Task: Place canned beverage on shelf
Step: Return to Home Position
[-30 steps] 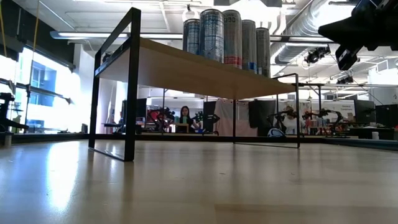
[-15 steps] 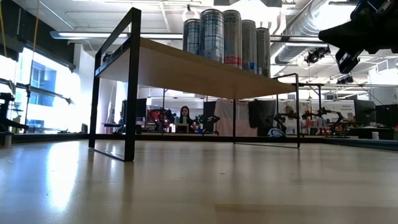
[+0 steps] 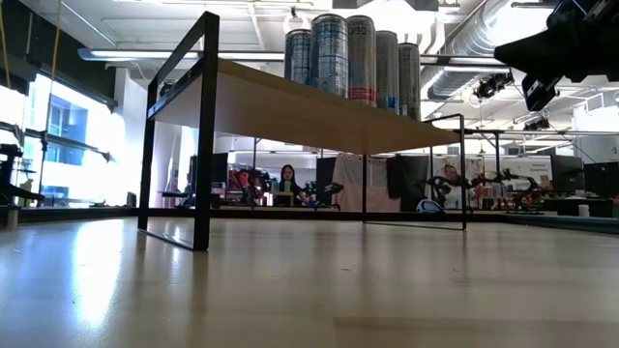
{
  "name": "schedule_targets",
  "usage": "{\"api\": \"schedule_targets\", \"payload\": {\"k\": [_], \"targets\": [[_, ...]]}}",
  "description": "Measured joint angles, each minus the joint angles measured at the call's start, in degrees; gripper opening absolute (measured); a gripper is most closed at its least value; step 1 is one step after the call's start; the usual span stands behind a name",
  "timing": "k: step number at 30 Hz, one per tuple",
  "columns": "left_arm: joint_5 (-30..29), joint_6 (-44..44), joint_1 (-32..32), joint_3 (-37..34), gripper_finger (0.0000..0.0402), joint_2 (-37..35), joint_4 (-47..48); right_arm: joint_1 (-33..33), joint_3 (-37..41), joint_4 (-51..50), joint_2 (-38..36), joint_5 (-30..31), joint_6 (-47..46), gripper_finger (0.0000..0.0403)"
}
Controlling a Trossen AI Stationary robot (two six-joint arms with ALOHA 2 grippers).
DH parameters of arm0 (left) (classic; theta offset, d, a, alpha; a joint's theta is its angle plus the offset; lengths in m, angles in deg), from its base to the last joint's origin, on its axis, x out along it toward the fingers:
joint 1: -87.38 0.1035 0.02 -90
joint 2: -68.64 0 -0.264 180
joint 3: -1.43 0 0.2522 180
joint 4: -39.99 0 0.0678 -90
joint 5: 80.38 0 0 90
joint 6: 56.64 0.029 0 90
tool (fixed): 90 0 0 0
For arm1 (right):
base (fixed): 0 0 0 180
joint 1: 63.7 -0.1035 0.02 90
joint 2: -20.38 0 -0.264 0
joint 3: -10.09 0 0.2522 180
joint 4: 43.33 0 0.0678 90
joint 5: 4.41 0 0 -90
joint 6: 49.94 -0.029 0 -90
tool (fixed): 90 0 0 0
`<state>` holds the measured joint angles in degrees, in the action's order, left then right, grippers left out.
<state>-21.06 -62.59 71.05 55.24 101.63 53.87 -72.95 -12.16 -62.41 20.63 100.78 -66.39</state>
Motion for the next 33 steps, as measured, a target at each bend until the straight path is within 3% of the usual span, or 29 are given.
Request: {"api": "schedule_targets", "payload": {"k": [4, 9, 33], "targets": [[-0.1, 0.0, 0.0, 0.0, 0.0000, 0.0, 0.0, 0.0, 0.2, 0.2, 0.0, -0.7, -0.6, 0.0000], [-0.8, 0.0, 0.0, 0.0, 0.0000, 0.0, 0.0, 0.0, 7.8, 10.7, 0.0, -2.0, -2.8, 0.0000], [-1.5, 0.2, 0.0, 0.0, 0.0000, -0.1, 0.1, 0.0, 7.9, 8.2, 0.2, -1.9, -1.5, 0.0000]]}}
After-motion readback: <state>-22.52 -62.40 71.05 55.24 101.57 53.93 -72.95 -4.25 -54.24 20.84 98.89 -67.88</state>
